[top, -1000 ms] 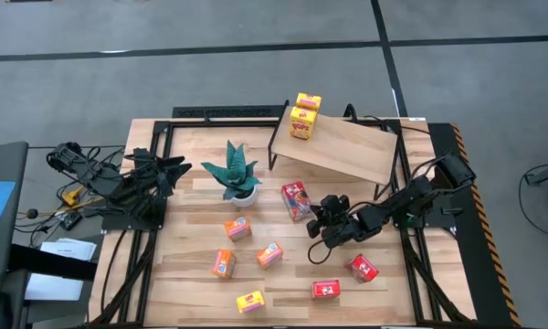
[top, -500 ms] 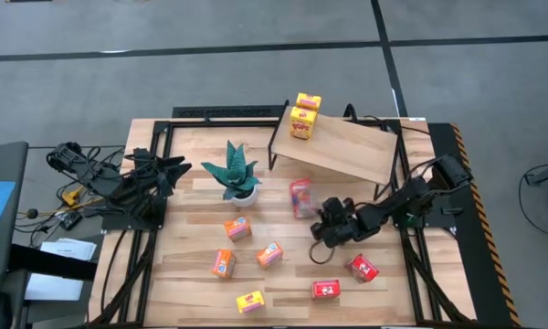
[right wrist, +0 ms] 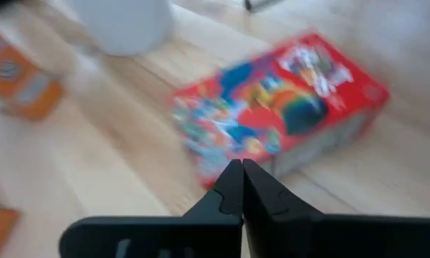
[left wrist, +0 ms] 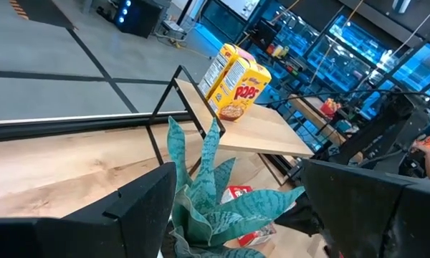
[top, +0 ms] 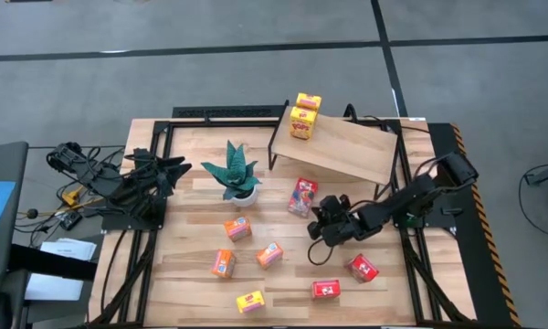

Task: Stack cereal on shelf
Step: Put the top red cereal box on the shelf

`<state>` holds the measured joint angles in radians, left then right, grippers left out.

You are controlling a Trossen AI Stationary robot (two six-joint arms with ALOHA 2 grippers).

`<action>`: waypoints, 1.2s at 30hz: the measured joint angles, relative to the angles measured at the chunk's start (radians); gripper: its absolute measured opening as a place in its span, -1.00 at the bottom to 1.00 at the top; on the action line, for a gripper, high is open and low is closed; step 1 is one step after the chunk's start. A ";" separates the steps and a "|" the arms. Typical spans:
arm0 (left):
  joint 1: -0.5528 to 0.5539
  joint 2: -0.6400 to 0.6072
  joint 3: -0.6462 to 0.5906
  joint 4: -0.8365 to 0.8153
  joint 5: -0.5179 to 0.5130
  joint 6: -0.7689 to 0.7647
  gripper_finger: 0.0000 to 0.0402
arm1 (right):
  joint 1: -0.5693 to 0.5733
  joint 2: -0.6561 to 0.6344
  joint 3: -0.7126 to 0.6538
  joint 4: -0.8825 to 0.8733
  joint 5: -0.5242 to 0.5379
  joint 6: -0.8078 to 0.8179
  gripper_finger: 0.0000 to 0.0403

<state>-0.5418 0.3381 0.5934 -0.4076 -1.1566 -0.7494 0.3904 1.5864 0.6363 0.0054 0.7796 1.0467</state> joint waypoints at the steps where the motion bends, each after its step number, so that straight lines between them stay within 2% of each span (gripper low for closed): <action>1: 0.000 0.000 0.000 0.000 0.000 0.000 0.46 | 0.003 -0.008 0.005 0.008 0.007 -0.020 -0.92; 7: 0.000 0.000 0.000 -0.005 -0.014 0.000 0.46 | -0.028 -0.007 0.006 0.076 0.026 -0.105 -0.97; 12: 0.000 0.000 0.000 -0.005 -0.019 0.000 0.46 | -0.068 0.049 0.006 0.192 -0.018 -0.143 -0.90; 16: 0.000 0.000 0.000 -0.005 -0.019 -0.014 0.46 | -0.077 0.057 0.005 0.215 -0.026 -0.147 -0.97; 23: 0.000 0.000 0.000 -0.006 -0.011 -0.015 0.46 | -0.069 0.053 0.005 0.172 -0.022 -0.122 -0.91; 29: 0.000 0.000 0.000 -0.006 -0.011 -0.015 0.46 | -0.033 0.053 0.005 0.104 -0.017 -0.085 -0.97; 36: 0.000 0.000 0.000 -0.019 -0.013 -0.020 0.46 | -0.028 0.053 -0.018 0.091 -0.008 -0.009 -0.90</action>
<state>-0.5419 0.3378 0.5934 -0.4267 -1.1694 -0.7696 0.3620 1.6394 0.6186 0.0966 0.7719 1.0378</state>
